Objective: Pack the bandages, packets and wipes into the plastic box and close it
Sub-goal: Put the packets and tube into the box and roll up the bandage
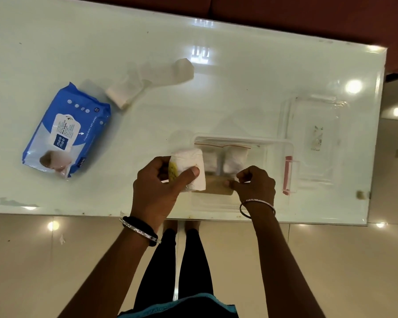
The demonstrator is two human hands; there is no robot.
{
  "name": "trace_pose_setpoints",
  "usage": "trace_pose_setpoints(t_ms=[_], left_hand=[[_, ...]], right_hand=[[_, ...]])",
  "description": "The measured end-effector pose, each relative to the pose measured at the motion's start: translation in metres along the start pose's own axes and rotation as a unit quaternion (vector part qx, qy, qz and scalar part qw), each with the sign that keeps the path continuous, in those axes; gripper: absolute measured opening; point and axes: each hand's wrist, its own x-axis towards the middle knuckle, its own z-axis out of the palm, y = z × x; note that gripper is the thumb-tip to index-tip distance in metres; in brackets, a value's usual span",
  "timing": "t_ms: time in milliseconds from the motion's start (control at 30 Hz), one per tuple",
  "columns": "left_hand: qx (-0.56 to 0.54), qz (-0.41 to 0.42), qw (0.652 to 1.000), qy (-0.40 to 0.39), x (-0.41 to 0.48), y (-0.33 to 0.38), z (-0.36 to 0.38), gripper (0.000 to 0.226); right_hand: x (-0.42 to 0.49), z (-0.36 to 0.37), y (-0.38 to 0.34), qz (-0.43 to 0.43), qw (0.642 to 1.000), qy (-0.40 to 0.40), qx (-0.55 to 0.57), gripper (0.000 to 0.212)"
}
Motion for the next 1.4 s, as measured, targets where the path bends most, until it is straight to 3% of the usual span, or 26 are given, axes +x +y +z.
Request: trace_pose_setpoints(t_ms=[67, 133, 200, 267, 367, 500, 600, 700, 800, 933, 1167, 1400], left_hand=[[0.033, 0.018, 0.999, -0.008, -0.006, 0.004, 0.003, 0.044], [0.059, 0.037, 0.997, -0.023, -0.011, 0.009, 0.009, 0.047], [0.074, 0.052, 0.995, -0.039, -0.016, 0.015, 0.017, 0.051], [0.085, 0.069, 0.993, -0.052, -0.02, 0.019, 0.026, 0.052], [0.114, 0.097, 0.986, -0.075, -0.025, 0.02, 0.039, 0.05], [0.125, 0.093, 0.974, -0.162, -0.026, 0.018, 0.045, 0.055], [0.115, 0.087, 0.974, -0.176, -0.027, 0.016, 0.045, 0.058], [0.103, 0.112, 0.984, -0.089, -0.028, 0.017, 0.045, 0.036], [0.14, 0.143, 0.98, 0.003, -0.025, 0.018, 0.045, 0.022], [0.24, 0.175, 0.953, 0.052, -0.018, 0.014, 0.044, 0.035], [0.281, 0.153, 0.946, 0.051, -0.009, 0.004, 0.045, 0.058], [0.254, 0.156, 0.953, 0.055, -0.006, 0.0, 0.044, 0.059]], right_hand=[[-0.01, -0.009, -0.004, -0.03, 0.999, 0.041, 0.014, 0.02], [-0.021, -0.021, -0.007, -0.053, 0.993, 0.021, 0.105, 0.023], [-0.034, -0.034, -0.013, -0.037, 0.96, -0.085, 0.264, 0.027], [-0.045, -0.043, -0.015, -0.02, 0.904, -0.201, 0.378, 0.035], [-0.051, -0.047, -0.012, -0.023, 0.88, -0.254, 0.4, 0.048], [-0.045, -0.052, 0.002, -0.006, 0.889, -0.219, 0.402, 0.048], [-0.035, -0.059, 0.016, 0.021, 0.925, -0.123, 0.358, 0.046], [-0.024, -0.067, 0.03, 0.02, 0.982, 0.028, 0.186, 0.05], [-0.017, -0.073, 0.033, -0.001, 0.989, 0.126, 0.079, 0.053], [-0.011, -0.061, 0.015, -0.026, 0.978, 0.208, -0.026, 0.051], [0.016, -0.028, -0.013, -0.007, 0.965, 0.213, -0.15, 0.05], [0.03, -0.017, -0.005, -0.037, 0.966, 0.195, -0.166, 0.022]])
